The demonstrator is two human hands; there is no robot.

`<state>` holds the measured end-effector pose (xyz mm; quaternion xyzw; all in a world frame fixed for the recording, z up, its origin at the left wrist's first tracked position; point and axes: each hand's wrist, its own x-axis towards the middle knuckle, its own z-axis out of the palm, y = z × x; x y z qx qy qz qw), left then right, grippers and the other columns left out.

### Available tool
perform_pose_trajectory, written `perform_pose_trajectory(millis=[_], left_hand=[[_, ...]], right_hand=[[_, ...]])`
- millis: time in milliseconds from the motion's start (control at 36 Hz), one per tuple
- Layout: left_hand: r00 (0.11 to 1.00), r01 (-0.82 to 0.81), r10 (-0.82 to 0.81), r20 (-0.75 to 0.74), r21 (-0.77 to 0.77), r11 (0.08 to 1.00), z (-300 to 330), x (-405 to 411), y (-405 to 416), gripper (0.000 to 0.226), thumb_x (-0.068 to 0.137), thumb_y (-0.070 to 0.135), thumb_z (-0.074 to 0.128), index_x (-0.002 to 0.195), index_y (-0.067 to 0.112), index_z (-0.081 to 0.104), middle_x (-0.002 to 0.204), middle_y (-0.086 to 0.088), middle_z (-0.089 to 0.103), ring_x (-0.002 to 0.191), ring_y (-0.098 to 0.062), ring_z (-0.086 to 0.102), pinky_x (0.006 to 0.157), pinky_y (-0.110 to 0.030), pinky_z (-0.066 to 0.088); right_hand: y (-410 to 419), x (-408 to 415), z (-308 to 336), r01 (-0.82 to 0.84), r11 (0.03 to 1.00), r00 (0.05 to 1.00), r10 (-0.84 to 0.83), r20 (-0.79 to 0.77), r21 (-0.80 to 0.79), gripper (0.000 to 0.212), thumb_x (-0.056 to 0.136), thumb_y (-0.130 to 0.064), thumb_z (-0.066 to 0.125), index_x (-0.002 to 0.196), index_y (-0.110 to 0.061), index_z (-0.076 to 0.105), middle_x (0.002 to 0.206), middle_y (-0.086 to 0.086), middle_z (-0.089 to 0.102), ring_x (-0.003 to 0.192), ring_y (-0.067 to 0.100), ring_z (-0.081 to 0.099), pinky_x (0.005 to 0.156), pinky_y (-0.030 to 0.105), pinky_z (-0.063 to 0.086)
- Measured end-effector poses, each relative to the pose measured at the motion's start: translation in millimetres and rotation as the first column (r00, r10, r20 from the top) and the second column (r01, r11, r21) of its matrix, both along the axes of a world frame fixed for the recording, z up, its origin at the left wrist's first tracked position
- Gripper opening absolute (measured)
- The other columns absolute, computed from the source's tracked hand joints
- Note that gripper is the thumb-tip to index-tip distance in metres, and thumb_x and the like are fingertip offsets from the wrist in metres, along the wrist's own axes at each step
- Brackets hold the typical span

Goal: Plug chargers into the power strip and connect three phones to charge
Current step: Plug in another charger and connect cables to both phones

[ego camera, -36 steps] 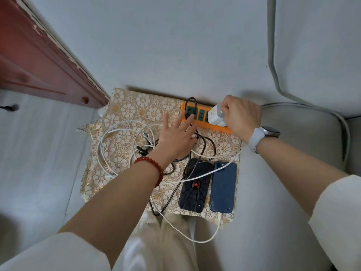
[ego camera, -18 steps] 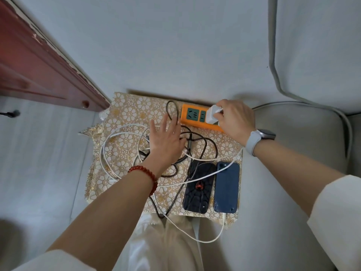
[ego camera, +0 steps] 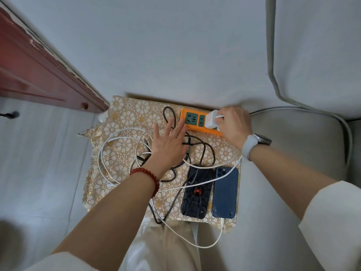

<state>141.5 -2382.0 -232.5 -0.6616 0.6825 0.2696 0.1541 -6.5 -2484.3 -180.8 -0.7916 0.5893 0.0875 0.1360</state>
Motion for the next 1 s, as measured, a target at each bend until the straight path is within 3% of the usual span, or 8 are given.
perform_pose_trajectory(millis=[389,472,611,694,750,833,917,1000], left_hand=[[0.999,-0.002,0.004,-0.039,0.044,0.999,2,5,-4,0.063,0.097,0.047,0.018,0.147,0.023,-0.011,0.154,0.006,-0.021,0.141,-0.021,-0.023,0.113,-0.057,-0.007],[0.995,-0.044,0.046,-0.083,0.029,0.999,9,3,-1,0.060,0.097,0.045,0.020,0.148,0.022,-0.001,0.156,0.005,-0.013,0.142,-0.021,-0.020,0.113,-0.057,-0.006],[0.978,-0.046,0.036,-0.205,-0.043,0.998,30,0,30,0.049,0.098,0.038,0.027,0.145,0.026,0.023,0.155,0.009,0.018,0.145,-0.020,-0.007,0.112,-0.058,-0.009],[0.976,0.020,-0.029,-0.217,-0.045,0.999,39,0,53,0.042,0.097,0.034,0.032,0.138,0.027,0.038,0.150,0.009,0.031,0.145,-0.019,-0.001,0.112,-0.059,-0.011],[0.982,0.061,-0.070,-0.173,-0.057,0.996,42,2,64,0.033,0.096,0.026,0.040,0.128,0.025,0.049,0.150,0.006,0.033,0.145,-0.021,0.001,0.111,-0.060,-0.011],[0.991,0.034,-0.046,-0.125,-0.099,0.995,44,9,72,0.023,0.092,0.013,0.048,0.113,0.021,0.055,0.148,0.001,0.036,0.145,-0.022,0.005,0.109,-0.059,-0.011],[0.984,-0.062,0.026,-0.177,-0.201,0.978,55,16,70,0.017,0.095,0.013,0.044,0.107,0.018,0.055,0.131,0.000,0.054,0.141,-0.020,0.025,0.112,-0.055,-0.008],[0.966,-0.123,0.029,-0.258,-0.357,0.926,74,24,67,0.013,0.093,0.014,0.048,0.100,0.012,0.059,0.105,-0.004,0.066,0.109,-0.023,0.058,0.115,-0.050,0.003]], right_hand=[[6,8,-6,-0.089,0.995,0.991,0.085,-0.101,-0.036,0.019,0.085,-0.006,0.053,0.102,-0.009,0.062,0.100,0.013,0.067,0.096,0.031,0.056,0.079,0.036,0.034],[9,9,-4,-0.105,0.993,0.987,0.097,-0.131,-0.058,0.018,0.085,-0.006,0.054,0.101,-0.011,0.061,0.097,0.012,0.068,0.094,0.030,0.057,0.080,0.036,0.032],[13,11,5,-0.102,0.991,0.985,0.089,-0.149,-0.082,0.019,0.086,-0.008,0.051,0.097,-0.014,0.064,0.095,0.011,0.068,0.096,0.030,0.055,0.082,0.038,0.031],[21,9,9,-0.098,0.991,0.983,0.083,-0.165,-0.090,0.030,0.084,-0.013,0.054,0.114,-0.013,0.055,0.114,0.011,0.059,0.110,0.031,0.048,0.089,0.042,0.031],[34,4,16,-0.134,0.980,0.988,0.120,-0.094,-0.149,0.045,0.080,-0.011,0.057,0.124,-0.010,0.047,0.122,0.011,0.054,0.117,0.031,0.045,0.095,0.046,0.031],[67,-1,29,-0.272,0.919,0.947,0.309,0.091,-0.285,0.036,0.077,-0.005,0.059,0.112,-0.009,0.058,0.114,0.009,0.062,0.110,0.028,0.055,0.101,0.050,0.033],[111,4,37,-0.435,0.897,0.875,0.441,0.197,-0.076,0.030,0.085,-0.015,0.052,0.115,-0.014,0.057,0.106,0.003,0.068,0.105,0.020,0.060,0.110,0.049,0.025],[135,8,35,-0.488,0.873,0.854,0.475,0.214,0.010,0.027,0.086,-0.015,0.058,0.113,-0.016,0.060,0.091,0.005,0.073,0.093,0.022,0.067,0.107,0.049,0.033]])
